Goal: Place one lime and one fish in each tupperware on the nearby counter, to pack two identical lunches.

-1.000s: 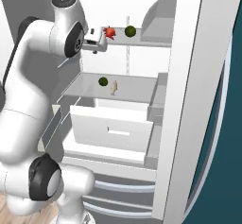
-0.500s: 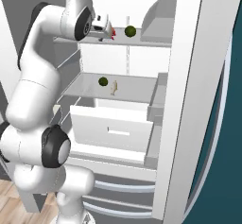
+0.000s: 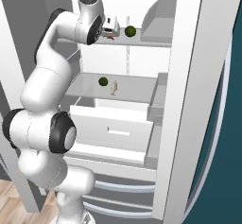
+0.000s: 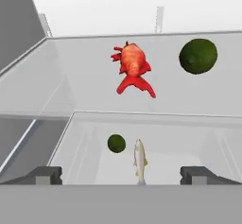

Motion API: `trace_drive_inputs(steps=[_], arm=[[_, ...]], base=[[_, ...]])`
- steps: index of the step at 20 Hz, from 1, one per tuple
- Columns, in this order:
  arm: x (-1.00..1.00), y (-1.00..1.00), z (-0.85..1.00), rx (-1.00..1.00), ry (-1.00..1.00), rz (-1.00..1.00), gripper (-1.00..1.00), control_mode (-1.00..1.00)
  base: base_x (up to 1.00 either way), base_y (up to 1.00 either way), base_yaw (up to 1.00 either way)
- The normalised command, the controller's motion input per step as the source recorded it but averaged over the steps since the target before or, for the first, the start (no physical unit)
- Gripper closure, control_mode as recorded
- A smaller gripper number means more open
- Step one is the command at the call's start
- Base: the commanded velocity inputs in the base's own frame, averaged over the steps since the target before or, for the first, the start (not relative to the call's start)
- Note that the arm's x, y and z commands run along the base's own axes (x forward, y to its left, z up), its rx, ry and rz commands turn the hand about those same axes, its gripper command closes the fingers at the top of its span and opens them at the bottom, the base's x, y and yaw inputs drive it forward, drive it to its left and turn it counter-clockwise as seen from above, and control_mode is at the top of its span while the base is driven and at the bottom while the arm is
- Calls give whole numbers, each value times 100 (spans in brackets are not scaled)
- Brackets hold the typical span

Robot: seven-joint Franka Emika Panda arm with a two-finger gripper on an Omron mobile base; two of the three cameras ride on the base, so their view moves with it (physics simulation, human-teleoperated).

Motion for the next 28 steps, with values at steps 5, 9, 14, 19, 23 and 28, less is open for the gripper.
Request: trace_drive_inputs(steps=[5, 9, 14, 19, 23, 28], arm=[[44, 0, -1, 0, 0, 0, -100, -100], [60, 0, -16, 0, 0, 0, -100, -100], [62, 0, -10, 0, 4, 0, -100, -100], [69, 0, -1, 0, 1, 0, -100, -100], [71, 0, 0, 0, 2, 0, -100, -100], [70, 0, 0, 0, 3, 0, -100, -100]], base=[[0, 0, 0], [0, 0, 0], [0, 0, 0], [0, 0, 0], [0, 0, 0], [0, 0, 0]])
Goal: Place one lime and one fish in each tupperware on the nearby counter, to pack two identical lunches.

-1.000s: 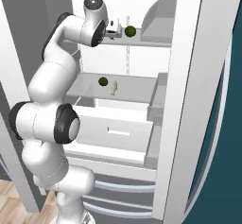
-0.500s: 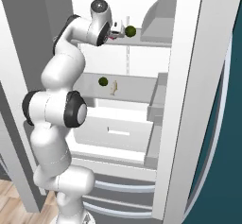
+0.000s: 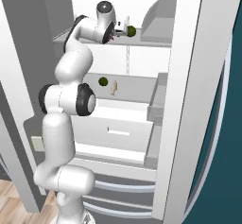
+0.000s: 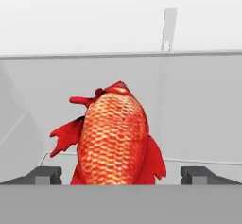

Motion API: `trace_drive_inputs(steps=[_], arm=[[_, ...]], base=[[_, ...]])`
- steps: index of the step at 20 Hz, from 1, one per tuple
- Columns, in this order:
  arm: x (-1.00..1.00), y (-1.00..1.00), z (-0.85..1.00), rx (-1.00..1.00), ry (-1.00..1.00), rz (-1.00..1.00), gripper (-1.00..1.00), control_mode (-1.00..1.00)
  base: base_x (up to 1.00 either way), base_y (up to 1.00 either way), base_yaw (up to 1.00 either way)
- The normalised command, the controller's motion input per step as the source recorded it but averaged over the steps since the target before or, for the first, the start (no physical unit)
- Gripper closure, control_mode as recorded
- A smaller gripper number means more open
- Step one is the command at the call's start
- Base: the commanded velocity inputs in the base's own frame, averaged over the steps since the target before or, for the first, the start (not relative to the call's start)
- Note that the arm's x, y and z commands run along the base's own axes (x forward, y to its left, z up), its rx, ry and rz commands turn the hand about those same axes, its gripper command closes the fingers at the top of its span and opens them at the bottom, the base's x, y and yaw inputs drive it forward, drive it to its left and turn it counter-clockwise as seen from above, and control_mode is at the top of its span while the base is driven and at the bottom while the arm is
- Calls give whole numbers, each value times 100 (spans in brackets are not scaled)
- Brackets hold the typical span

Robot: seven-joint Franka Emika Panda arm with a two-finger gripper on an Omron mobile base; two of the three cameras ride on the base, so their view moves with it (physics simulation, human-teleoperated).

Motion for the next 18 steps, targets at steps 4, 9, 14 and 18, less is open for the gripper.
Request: trace_drive_inputs(steps=[4, 9, 14, 18], arm=[[69, 0, -1, 0, 6, 0, -100, -100], [7, 3, -54, -1, 12, 0, 100, -100], [-26, 2, -90, -3, 12, 0, 100, -100], [-79, -4, -100, -2, -5, -1, 100, -100]], base=[[0, 0, 0], [0, 0, 0], [0, 0, 0], [0, 0, 0]])
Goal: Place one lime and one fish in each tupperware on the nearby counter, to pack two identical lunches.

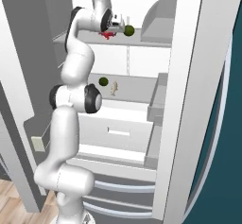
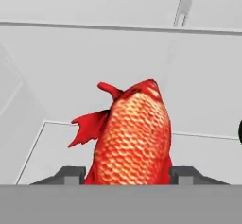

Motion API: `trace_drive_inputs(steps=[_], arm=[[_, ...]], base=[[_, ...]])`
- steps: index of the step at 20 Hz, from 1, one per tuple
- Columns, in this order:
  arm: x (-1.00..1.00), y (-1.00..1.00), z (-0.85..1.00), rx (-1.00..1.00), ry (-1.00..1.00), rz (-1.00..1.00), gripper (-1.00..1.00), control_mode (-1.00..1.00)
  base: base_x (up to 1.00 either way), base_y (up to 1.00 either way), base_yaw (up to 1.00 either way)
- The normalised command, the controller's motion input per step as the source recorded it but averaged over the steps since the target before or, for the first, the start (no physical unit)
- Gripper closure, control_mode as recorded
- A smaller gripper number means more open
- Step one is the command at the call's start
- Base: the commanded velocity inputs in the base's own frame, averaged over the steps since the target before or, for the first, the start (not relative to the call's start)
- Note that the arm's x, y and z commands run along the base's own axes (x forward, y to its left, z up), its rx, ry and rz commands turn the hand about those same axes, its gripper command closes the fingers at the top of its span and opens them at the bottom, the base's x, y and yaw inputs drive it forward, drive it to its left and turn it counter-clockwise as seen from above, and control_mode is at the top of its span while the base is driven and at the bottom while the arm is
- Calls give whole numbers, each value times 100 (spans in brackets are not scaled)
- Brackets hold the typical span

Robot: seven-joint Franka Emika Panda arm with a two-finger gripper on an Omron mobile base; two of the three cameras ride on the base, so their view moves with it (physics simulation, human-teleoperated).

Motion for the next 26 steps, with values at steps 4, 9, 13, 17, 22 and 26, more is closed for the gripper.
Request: trace_drive_inputs(steps=[4, 9, 13, 17, 22, 26], arm=[[-78, -11, -100, -2, -33, -3, 100, -100], [-95, -8, -93, -2, -41, -4, 100, -100], [-100, -11, -45, 1, -31, -10, 100, -100], [-100, -22, 13, 7, -13, -9, 100, -100], [-100, -50, 61, 6, 0, -5, 100, -100], [-100, -24, 52, 1, 9, 0, 100, -100]], base=[[0, 0, 0], [0, 0, 0], [0, 0, 0], [0, 0, 0], [0, 0, 0], [0, 0, 0]])
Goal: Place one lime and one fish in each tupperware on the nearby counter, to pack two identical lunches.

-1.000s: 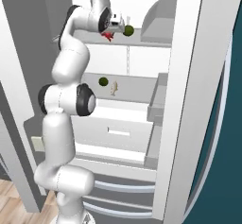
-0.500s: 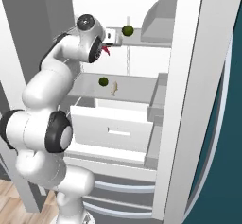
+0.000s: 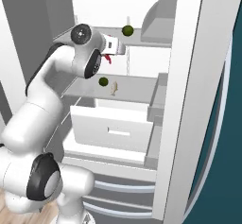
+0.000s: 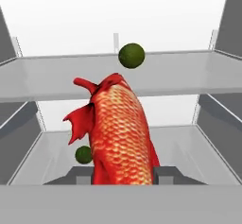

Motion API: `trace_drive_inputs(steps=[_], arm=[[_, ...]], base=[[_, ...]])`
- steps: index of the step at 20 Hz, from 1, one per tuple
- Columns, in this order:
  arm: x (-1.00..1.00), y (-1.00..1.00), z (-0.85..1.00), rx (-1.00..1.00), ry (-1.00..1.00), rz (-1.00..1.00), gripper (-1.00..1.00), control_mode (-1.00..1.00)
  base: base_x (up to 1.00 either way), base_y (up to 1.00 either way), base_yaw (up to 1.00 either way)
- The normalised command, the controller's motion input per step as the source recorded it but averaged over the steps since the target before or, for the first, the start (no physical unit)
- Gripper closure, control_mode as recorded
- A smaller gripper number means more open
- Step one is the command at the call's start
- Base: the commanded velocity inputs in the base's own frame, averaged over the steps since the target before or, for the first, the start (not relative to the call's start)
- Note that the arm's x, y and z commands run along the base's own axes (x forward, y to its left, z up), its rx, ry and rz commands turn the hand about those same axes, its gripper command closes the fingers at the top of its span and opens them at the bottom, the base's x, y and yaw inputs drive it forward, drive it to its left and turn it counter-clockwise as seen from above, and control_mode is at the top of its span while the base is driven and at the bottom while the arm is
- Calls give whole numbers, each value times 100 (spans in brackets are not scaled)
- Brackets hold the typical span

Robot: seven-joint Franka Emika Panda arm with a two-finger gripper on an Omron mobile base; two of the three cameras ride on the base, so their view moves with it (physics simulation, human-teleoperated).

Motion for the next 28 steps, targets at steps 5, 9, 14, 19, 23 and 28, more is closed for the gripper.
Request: trace_drive_inputs(steps=[5, 9, 14, 19, 23, 28], arm=[[-100, 28, -1, -3, 18, 1, 100, -100], [-91, 49, -15, -8, 18, 4, 100, -100], [-60, 1, -1, 0, 7, 4, 100, 100], [0, 0, 0, 0, 0, 0, 100, 100], [0, 0, 0, 0, 0, 0, 100, 100], [0, 0, 0, 0, 0, 0, 100, 100]], base=[[0, 0, 0], [0, 0, 0], [-40, 0, 2], [-100, 0, 1], [-88, 31, 0], [-69, 76, 0]])
